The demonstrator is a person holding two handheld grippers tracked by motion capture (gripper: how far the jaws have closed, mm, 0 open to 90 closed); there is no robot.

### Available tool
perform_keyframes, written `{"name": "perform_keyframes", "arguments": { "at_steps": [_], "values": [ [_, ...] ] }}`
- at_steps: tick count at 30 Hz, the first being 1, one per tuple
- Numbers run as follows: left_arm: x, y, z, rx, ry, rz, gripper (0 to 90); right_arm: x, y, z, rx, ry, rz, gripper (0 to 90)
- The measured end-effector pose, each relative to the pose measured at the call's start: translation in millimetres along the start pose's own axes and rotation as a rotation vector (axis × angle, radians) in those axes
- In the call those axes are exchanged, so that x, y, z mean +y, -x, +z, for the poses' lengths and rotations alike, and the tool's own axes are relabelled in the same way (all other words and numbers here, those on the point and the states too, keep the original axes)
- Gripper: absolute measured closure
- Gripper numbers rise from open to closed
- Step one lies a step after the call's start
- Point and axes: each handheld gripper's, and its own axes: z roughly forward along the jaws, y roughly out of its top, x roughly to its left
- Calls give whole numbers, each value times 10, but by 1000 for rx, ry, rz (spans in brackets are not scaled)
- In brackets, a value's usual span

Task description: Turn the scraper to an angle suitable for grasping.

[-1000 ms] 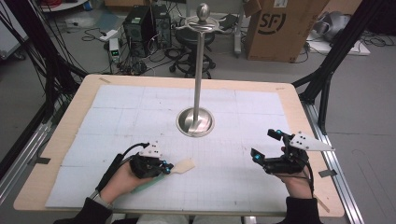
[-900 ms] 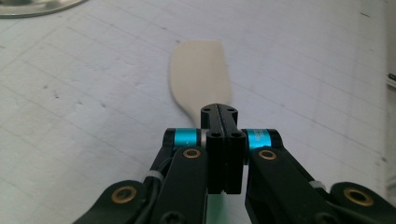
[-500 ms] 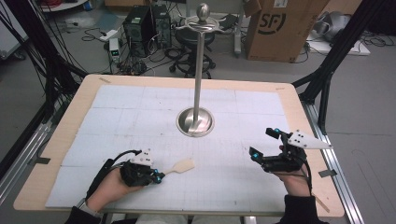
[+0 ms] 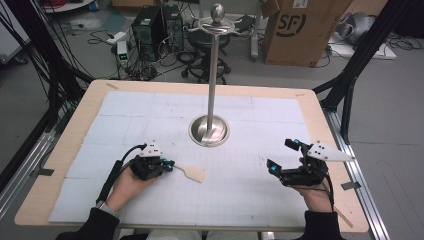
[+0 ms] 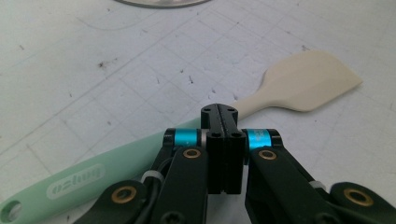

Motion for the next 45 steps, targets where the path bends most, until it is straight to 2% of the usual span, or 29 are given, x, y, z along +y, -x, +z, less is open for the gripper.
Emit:
{"name": "perform_keyframes", "arguments": {
  "at_steps": [2,3,4,6,9,11,13,19,22,24,25,27,28,29,30,31,36,38,43,45],
  "values": [
    [8,3,-7,9,-1,-9,900,-2,0,0,-2,1,-4,5],
    [43,13,-26,8,37,-25,900,0,-2,-4,-2,2,-2,5],
    [43,13,-26,8,37,-25,900,0,-2,-4,-2,2,-2,5],
    [90,35,-26,9,71,-31,900,7,-3,-20,-6,5,0,5],
    [157,50,53,14,50,-33,900,12,-4,-39,-11,8,-4,5],
    [181,72,117,4,57,-38,900,15,-7,-47,-12,9,-3,5],
    [207,99,173,3,51,-20,900,15,-5,-53,-12,11,-4,5],
    [221,145,338,-15,21,-8,900,9,1,-78,-14,14,-4,5],
    [217,153,334,-32,21,-11,900,12,-1,-94,-15,17,-2,5],
    [211,195,315,-51,10,16,900,19,0,-104,-17,19,-4,5],
    [200,244,296,-70,-1,44,900,21,-2,-109,-17,20,1,5],
    [193,266,285,-73,-2,55,900,22,7,-114,-18,24,-3,5],
    [171,287,253,-97,-10,72,900,19,10,-115,-18,24,1,5],
    [171,287,253,-97,-10,72,900,15,15,-115,-17,24,0,5],
    [143,315,216,-124,-16,80,900,10,17,-115,-18,21,3,5],
    [143,315,216,-124,-16,80,900,10,17,-115,-18,21,3,5],
    [54,404,104,-182,-31,101,900,-1,32,-91,-11,19,6,5],
    [-47,450,12,-234,-25,90,900,3,29,-82,-8,18,4,5],
    [-97,502,-85,-243,-39,108,900,16,25,-53,-2,17,0,5],
    [-92,490,-142,-202,-47,121,900,19,24,-46,1,18,-1,5]
  ]
}}
